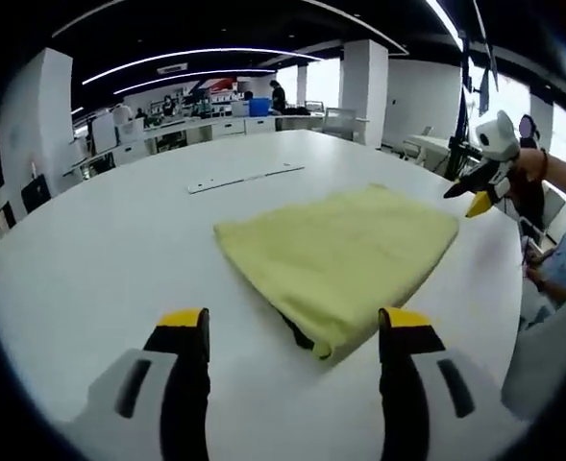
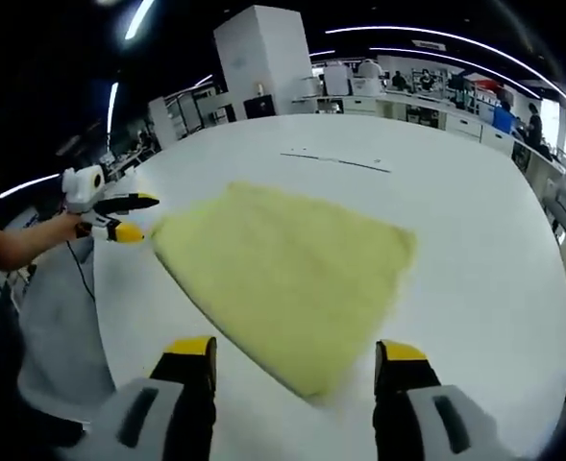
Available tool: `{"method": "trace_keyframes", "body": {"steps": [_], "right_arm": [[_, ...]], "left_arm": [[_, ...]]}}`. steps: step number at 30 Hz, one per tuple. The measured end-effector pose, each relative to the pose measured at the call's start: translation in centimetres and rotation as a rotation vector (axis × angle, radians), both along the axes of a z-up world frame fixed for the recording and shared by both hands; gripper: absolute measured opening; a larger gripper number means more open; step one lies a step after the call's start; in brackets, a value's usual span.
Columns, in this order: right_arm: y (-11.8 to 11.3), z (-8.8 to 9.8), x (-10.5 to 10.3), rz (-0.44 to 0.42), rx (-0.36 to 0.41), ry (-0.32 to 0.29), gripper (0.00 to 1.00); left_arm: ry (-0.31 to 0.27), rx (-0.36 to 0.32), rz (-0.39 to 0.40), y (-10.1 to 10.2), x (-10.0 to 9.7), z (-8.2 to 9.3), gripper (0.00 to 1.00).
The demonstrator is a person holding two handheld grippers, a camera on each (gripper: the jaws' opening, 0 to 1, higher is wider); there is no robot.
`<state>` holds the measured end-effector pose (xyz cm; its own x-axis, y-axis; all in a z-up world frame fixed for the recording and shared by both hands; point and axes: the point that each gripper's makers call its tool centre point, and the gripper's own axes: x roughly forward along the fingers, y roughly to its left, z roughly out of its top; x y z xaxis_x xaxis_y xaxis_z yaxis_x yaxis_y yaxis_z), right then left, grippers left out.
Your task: Fold the garment on the visible template until the final outline fits inside the template.
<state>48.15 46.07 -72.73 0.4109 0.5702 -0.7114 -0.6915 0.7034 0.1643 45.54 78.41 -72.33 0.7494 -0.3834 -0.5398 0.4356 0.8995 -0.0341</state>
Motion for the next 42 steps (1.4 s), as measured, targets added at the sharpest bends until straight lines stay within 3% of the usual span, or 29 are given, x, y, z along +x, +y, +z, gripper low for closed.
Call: {"method": "trace_keyframes", "body": {"steps": [3,9,15,19,33,37,42], "right_arm": [[-0.4,-0.8,-0.8,0.002,-0.017,0.000,0.54],[-1.1,-2.0,-1.7,-0.026,-0.034,0.009,0.45],[-1.6,-2.9,-2.0,-0.037,-0.044,0.000,0.30],[-2.4,-3.4,-1.7,-0.031,-0.101,-0.040,0.21],[-2.6,-4.2,-1.1,-0.035,-0.101,-0.060,0.02],[-2.6,-4.3,-1.1,-0.041,-0.094,-0.062,0.00],[-2.6,-4.3,-0.9,-0.050,-0.089,-0.064,0.00]], "left_arm": [[0.019,0.006,0.019,0.1,-0.7,-0.7,0.52],[0.027,-0.020,0.071,0.1,-1.1,-1.2,0.39],[0.034,-0.017,0.090,-0.2,-1.5,-1.5,0.29],[0.034,0.029,0.101,-0.3,-1.8,-1.9,0.19],[0.050,0.017,0.110,-1.3,-2.2,-2.6,0.09],[0.060,0.020,0.119,-1.3,-2.2,-2.8,0.00],[0.067,0.016,0.114,-1.4,-2.2,-3.0,0.02]]}}
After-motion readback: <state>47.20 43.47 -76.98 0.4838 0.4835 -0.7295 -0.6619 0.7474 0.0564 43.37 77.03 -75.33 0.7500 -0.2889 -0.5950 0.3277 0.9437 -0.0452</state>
